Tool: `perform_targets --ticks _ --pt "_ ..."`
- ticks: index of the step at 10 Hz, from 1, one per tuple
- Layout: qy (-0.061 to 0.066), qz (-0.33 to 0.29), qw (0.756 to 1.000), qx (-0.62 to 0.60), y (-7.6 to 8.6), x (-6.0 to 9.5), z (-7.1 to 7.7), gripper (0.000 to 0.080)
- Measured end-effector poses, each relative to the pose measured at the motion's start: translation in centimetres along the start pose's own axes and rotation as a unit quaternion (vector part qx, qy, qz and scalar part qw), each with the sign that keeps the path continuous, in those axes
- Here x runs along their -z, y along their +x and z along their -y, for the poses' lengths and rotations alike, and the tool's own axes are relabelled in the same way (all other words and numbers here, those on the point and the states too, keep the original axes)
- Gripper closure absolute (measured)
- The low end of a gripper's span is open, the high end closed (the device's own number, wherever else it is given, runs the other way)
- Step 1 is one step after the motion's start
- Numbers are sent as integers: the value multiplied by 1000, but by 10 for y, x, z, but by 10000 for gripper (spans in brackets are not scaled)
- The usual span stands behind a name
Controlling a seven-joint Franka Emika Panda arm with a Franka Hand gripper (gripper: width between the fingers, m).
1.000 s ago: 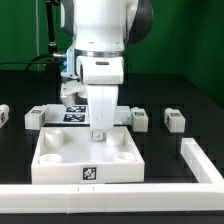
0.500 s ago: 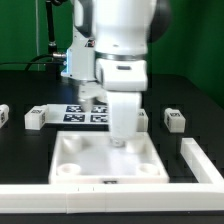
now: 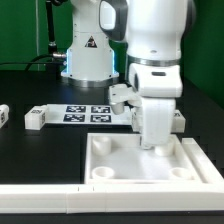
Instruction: Assemble square table
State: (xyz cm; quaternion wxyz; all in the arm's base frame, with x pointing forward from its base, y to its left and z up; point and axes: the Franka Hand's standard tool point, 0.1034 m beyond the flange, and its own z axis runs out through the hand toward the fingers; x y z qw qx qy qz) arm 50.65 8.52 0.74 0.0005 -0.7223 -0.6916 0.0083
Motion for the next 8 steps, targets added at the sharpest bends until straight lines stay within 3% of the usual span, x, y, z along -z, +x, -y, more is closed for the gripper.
perform_targets --ticks 2,4,5,6,7,8 --pt "13 9 1000 -6 1 0 0 742" --pt "12 9 1000 -3 0 0 0 742" --pt "13 9 1000 -3 0 0 0 629" --pt "13 9 1000 -3 0 0 0 629" --pt "13 9 1000 -3 0 0 0 494" --pt "12 9 1000 -4 -1 0 -1 294"
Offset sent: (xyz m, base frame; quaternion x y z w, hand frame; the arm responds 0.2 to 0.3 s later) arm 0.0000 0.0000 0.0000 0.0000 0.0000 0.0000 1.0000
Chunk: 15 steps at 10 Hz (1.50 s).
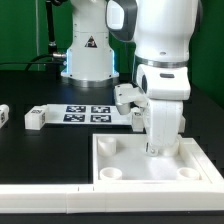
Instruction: Assemble square table
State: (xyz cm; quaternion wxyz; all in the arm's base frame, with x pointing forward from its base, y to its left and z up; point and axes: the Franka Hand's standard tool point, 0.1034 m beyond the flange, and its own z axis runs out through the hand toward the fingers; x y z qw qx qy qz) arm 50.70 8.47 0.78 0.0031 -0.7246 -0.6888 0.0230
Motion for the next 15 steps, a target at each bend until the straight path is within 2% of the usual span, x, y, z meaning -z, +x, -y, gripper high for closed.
perform_targets --ticks 1,2,4,5,7,8,12,13,14,15 --pt "-2 3 1000 -1 -2 9 -1 197" --pt "-7 3 1000 -16 -2 19 2 197" --pt "-14 7 995 -97 4 42 26 152" --pt "-18 8 991 -131 11 52 39 152" --pt "-30 5 986 -164 39 70 58 150" --pt "-31 5 987 -155 45 72 61 150" --pt "-29 5 982 -188 43 69 61 150" --pt "-29 1 969 -246 43 69 62 150" --pt "-28 -8 944 -329 40 66 69 150" --pt "-21 -8 904 -427 40 66 78 150"
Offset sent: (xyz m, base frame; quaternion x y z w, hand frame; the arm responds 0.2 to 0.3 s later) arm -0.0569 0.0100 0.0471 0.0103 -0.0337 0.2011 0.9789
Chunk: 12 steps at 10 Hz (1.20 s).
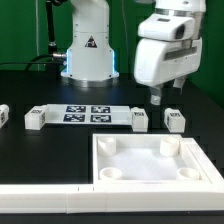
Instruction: Assemble square table
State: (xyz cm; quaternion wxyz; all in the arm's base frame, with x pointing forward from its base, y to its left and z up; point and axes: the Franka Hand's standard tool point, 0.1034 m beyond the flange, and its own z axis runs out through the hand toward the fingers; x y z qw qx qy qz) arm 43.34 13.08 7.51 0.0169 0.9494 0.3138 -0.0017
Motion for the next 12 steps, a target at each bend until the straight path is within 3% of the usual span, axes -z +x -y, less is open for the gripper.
perform_targets --ticks 2,6,8,10,12 --pt "4 4 993 -116 0 -3 10 150" --pt "16 4 974 -226 2 -6 14 150" --pt "33 14 946 -322 2 -13 16 150" --pt "37 21 943 -330 14 -23 21 150" --pt "39 28 944 -325 13 -23 20 150"
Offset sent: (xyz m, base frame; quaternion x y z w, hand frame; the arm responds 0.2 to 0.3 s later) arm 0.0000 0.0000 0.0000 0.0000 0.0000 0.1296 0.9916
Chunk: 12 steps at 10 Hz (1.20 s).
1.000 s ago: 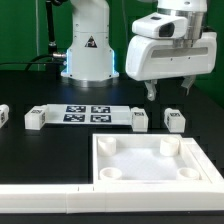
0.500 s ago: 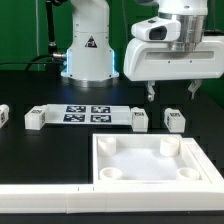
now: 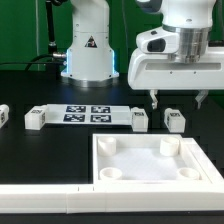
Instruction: Assemble square table
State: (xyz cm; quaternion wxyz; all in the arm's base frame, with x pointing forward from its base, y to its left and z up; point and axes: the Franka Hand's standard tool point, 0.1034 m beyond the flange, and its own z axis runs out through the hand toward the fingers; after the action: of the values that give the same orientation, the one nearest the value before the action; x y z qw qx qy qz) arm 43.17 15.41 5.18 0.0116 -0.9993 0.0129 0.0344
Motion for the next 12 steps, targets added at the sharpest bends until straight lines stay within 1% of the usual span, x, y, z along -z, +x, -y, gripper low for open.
perform_targets --ticks 1,2,3,4,5,6,7,8,9,10,11,12 --pt "-5 16 1000 5 -3 -1 -2 150" --pt "-12 55 998 2 -5 -1 -5 150" --pt "-16 88 996 -12 -6 -6 -4 150" --pt "-24 127 992 -14 -6 -11 -2 150" --pt "-23 148 989 -7 1 -13 3 150" --pt "-16 168 986 -2 5 -13 7 150" --pt "-7 197 980 2 8 -11 12 150" --pt "1 211 977 4 13 -10 15 150" --pt "-2 236 972 2 9 -11 12 150" --pt "-8 274 962 2 4 -12 9 150" --pt "-11 306 952 2 4 -15 9 150" --pt "1 320 947 2 5 -22 11 150"
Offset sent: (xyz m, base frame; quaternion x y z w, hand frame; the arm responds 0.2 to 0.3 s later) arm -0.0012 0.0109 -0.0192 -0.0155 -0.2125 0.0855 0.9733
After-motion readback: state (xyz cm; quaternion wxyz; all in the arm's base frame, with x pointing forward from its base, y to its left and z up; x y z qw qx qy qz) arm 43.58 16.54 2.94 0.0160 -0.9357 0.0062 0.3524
